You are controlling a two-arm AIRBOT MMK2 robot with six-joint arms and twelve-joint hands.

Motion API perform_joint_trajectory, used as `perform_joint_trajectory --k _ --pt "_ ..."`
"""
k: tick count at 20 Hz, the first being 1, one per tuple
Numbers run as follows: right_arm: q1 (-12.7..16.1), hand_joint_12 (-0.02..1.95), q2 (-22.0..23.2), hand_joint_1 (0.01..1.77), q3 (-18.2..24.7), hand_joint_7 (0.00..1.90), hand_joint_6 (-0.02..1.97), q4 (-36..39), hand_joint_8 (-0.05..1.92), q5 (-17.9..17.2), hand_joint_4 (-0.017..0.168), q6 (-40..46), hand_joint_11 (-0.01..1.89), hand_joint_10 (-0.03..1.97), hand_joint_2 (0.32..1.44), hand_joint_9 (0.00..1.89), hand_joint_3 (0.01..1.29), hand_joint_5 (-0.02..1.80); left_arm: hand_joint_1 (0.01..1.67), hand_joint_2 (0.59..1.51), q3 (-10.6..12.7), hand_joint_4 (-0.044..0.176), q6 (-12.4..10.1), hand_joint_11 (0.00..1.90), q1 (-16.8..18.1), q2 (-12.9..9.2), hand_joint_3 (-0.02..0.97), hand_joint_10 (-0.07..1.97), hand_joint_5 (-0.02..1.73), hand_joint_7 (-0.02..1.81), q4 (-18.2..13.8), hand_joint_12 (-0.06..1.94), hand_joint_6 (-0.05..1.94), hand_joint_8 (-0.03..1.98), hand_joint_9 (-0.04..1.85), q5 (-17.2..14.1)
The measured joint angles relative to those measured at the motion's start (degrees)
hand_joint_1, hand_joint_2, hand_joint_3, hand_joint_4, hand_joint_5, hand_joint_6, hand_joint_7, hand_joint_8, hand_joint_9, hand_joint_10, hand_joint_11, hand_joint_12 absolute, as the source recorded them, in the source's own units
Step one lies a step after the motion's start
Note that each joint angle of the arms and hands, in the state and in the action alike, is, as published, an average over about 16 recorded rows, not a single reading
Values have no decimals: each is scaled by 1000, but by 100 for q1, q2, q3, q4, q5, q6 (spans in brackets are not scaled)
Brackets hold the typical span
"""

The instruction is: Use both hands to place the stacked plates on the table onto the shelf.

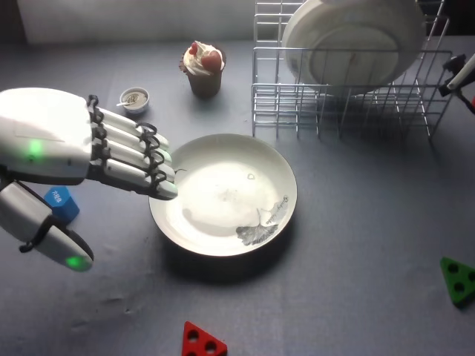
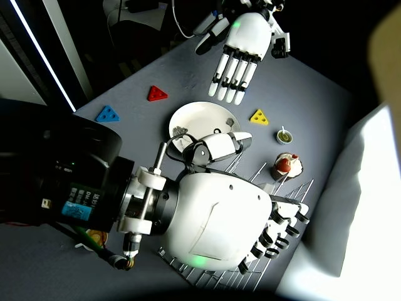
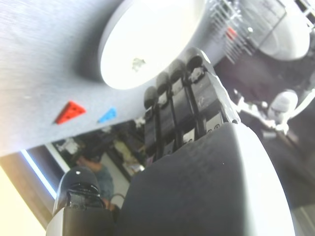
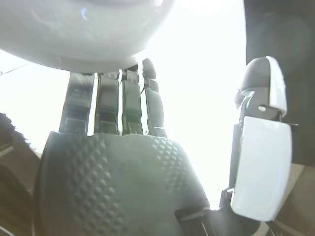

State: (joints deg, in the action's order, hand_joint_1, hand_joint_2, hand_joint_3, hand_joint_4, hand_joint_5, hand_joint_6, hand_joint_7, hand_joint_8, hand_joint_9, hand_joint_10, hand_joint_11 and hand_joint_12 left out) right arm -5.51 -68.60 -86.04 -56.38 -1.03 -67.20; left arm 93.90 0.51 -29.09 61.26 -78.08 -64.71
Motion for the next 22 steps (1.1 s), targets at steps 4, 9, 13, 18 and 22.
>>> perform_joint_trajectory --k 4,9,13,18,22 --pt "57 12 59 674 183 276 12 561 8 -31 -2 -5 321 4 885 282 12 241 32 1069 -66 2 54 281 -65 21 0 3 286 318 -65 8 12 11 300 147" --pt "23 14 165 659 560 210 13 1876 8 -325 -2 6 231 4 859 211 12 177 30 1069 -149 2 139 277 -140 60 -1 3 281 304 -136 8 12 12 289 332" --pt "-117 12 240 689 918 172 13 3192 8 -724 -1 12 186 4 830 175 12 145 31 1070 -192 2 220 274 -208 86 -2 4 280 292 -183 8 12 13 279 488" --pt "-441 12 310 768 1343 140 13 4799 8 -1344 2 -13 151 4 811 151 13 123 32 1070 -237 1 302 261 -282 134 -1 5 269 274 -278 8 12 14 262 674" --pt "-771 12 329 869 1587 119 12 5709 8 -1756 4 -58 139 4 809 137 13 121 33 1076 -250 -1 353 256 -335 166 -1 4 254 279 -357 7 6 12 267 795"
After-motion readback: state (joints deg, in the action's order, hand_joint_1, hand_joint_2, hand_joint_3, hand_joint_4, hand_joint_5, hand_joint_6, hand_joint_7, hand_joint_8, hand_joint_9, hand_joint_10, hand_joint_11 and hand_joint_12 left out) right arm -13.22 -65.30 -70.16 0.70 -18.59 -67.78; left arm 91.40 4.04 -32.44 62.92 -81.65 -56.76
